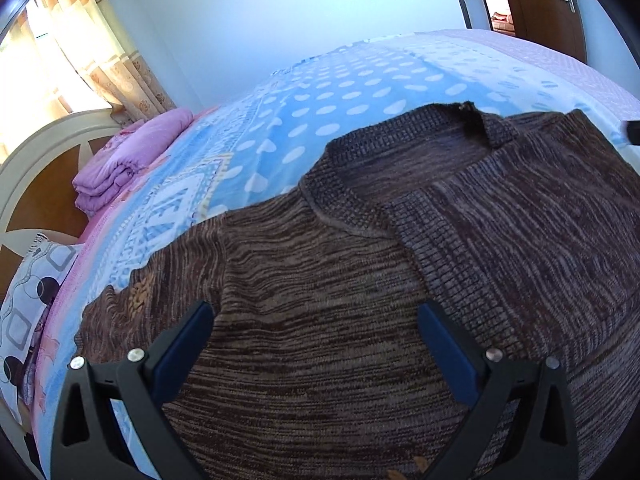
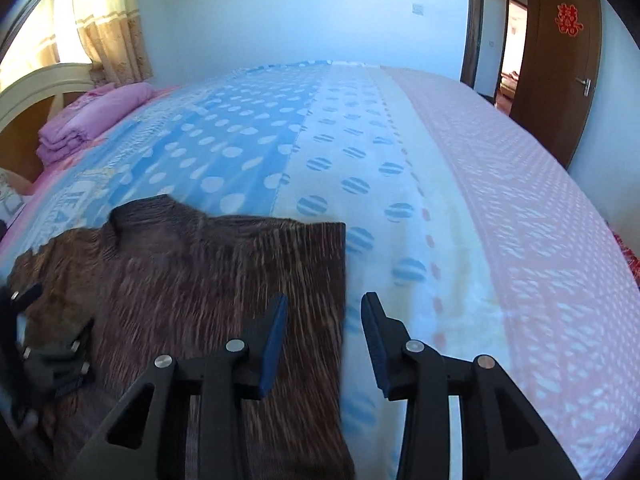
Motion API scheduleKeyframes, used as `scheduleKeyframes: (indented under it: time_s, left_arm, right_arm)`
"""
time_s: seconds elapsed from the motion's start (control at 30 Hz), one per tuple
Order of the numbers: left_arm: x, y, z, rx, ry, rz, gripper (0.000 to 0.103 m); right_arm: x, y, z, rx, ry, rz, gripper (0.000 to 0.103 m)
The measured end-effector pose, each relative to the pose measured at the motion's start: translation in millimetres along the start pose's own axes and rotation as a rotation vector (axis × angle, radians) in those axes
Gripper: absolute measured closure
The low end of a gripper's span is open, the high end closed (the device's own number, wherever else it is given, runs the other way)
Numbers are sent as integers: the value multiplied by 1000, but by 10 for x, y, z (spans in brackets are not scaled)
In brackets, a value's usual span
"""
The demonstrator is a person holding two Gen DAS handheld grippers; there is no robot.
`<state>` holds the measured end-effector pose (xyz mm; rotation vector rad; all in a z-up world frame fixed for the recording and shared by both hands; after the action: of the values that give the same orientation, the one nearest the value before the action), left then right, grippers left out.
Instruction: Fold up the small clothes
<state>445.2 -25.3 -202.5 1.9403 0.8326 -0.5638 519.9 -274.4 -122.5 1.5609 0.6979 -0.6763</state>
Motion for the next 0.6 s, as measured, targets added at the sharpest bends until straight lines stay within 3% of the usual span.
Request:
scheduleKeyframes:
  time_s: [0.07, 0.13, 0.2, 0.23, 0.3, 0.5, 0.6]
  left_arm:
    - [32, -20, -22, -23, -24, -8, 0]
    - [58, -31, -35, -40, -43, -16, 0]
    - [74, -28, -35, -44, -51, -19, 0]
    - [72, -30, -33, -47, -51, -16, 0]
    - [78, -28, -36, -52, -56, -14, 0]
    - [86, -26, -32, -60, -62, -14, 0]
    - [86, -21, -24, -55, -58, -15, 0]
  right_arm:
    - [237, -17, 39, -9, -71, -44, 64]
    - [363, -148, 334, 57, -151, -70, 64]
    - [296, -212, 557, 124, -159, -54, 64]
    - [254, -240, 644, 114, -202, -51, 65]
    - [79, -327, 751, 108, -202, -36, 65]
    - [-638, -626, 455, 102, 70, 10, 65]
    - [-676, -929, 254, 30, 129, -50, 65]
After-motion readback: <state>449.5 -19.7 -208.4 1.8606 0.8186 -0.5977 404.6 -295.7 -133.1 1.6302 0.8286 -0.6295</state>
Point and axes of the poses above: each gripper's, at about its wrist camera, not at the fingertips, and x roughly the way its jaws point, z to its right, y to its top, the point moved 7 cm from there along x, roughly the way its jaws point, and after that the axes turned 11 degrees about x, right-handed, at the moved point
